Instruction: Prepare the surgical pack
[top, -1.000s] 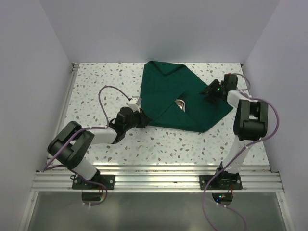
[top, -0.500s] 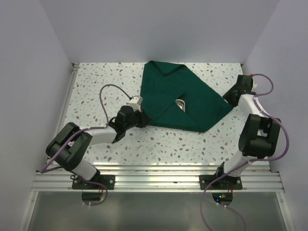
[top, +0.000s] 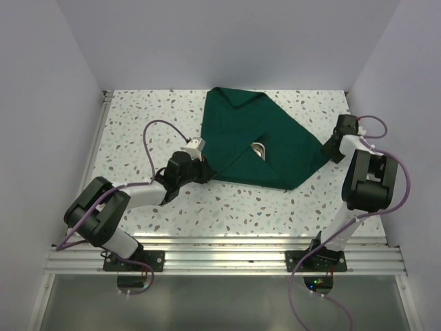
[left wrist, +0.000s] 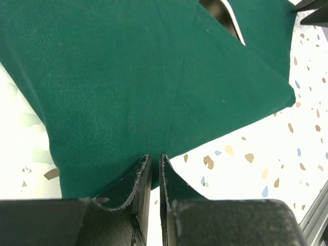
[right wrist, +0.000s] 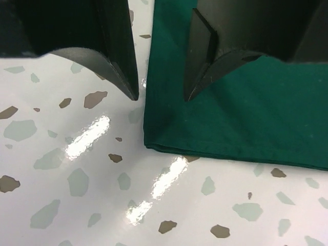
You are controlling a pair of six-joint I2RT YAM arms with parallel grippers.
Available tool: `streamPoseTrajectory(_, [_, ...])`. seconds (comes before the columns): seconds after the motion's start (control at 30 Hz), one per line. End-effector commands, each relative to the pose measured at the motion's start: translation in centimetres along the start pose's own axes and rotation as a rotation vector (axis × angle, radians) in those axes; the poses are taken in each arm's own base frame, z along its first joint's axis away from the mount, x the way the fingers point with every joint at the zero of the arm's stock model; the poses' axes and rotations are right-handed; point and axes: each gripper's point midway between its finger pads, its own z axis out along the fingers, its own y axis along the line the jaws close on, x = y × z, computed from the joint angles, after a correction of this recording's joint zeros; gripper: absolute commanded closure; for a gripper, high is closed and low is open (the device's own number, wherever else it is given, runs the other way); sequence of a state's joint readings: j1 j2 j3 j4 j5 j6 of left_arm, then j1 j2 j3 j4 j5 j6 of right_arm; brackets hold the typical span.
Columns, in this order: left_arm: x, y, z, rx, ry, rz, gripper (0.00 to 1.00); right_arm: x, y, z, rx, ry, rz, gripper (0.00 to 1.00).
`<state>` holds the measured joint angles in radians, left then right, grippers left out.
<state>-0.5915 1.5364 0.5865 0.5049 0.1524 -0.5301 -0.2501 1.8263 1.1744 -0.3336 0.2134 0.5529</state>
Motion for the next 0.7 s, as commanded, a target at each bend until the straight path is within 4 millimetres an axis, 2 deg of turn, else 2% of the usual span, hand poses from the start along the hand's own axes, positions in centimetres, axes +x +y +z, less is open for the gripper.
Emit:
streamPoseTrajectory(0.0, [-1.9, -1.1, -0.4, 0.029, -0.048, 0.045, 0.85, -1.8, 0.2, 0.7, 0.010, -0.051, 0.003, 0.55])
streamPoseTrajectory(0.27, [-1.8, -1.4, -0.4, 0.041, -0.045, 0.045, 0.85, -2.5, -0.6, 1.5, 0.070, -0.094, 0.010, 0.55])
streamPoseTrajectory(0.43, [-1.7, -1.4, -0.5, 0.042, -0.044, 0.050, 0.85, -2.3, -0.3, 2.5, 0.069, -0.086, 0.009, 0.57])
streamPoseTrajectory(0.57, [-1.7, -1.2, -0.6, 0.038, -0.043, 0.052, 0.85, -2.2, -0.1, 3.1, 0.064, -0.074, 0.012, 0.73])
streamPoseTrajectory(0.6, [-1.7, -1.2, -0.5, 0.036, -0.045, 0.051, 0.85, -2.4, 0.0, 3.0, 0.067, -0.079, 0.013, 0.82])
streamPoseTrajectory(0.67, [-1.8, -1.3, -0.6, 0.039, -0.048, 0.052, 0.85, -2.9, 0.0, 2.6, 0.065, -0.093, 0.018, 0.91])
